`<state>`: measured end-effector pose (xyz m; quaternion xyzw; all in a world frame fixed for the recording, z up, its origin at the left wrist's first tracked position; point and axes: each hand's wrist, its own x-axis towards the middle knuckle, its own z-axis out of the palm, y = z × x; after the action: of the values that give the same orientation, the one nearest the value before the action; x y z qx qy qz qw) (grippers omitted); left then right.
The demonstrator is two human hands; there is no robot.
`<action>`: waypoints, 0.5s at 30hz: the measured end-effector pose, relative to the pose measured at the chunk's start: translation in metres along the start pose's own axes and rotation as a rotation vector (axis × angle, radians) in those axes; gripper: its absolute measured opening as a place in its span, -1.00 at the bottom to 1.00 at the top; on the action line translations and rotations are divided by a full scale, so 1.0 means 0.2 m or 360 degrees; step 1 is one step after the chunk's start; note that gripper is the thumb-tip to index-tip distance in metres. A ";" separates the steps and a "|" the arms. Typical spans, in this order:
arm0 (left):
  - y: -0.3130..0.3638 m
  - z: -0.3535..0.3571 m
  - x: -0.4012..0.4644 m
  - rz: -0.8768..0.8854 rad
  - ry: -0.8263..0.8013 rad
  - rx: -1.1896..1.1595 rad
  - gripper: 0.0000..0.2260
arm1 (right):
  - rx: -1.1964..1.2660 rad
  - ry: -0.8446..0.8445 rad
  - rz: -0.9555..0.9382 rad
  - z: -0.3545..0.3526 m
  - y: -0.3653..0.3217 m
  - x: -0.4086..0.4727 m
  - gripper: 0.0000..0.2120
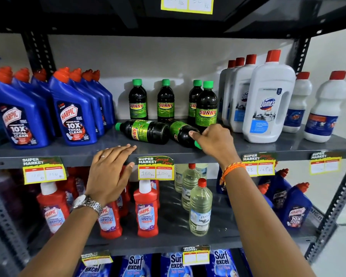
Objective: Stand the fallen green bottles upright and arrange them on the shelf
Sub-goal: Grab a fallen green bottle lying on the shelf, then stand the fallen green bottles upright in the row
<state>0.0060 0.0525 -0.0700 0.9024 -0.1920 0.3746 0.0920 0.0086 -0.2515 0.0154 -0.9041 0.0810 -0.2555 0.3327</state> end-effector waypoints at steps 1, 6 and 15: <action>0.00 0.00 0.00 0.0004 -0.0007 0.0001 -0.54 | 0.0040 0.0023 -0.0021 0.00 -0.01 0.00 -0.50; 0.01 0.00 0.00 -0.0002 0.0006 -0.0016 -0.56 | 0.0085 0.0210 -0.0086 -0.07 -0.08 -0.01 -0.70; 0.02 0.01 -0.01 -0.0037 0.0062 -0.0001 -0.57 | -0.0157 0.0235 -0.0466 -0.29 -0.43 0.20 -0.73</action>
<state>0.0049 0.0480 -0.0729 0.8970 -0.1800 0.3910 0.1003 0.0120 -0.2312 0.1242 -0.9002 -0.0149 -0.3628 0.2402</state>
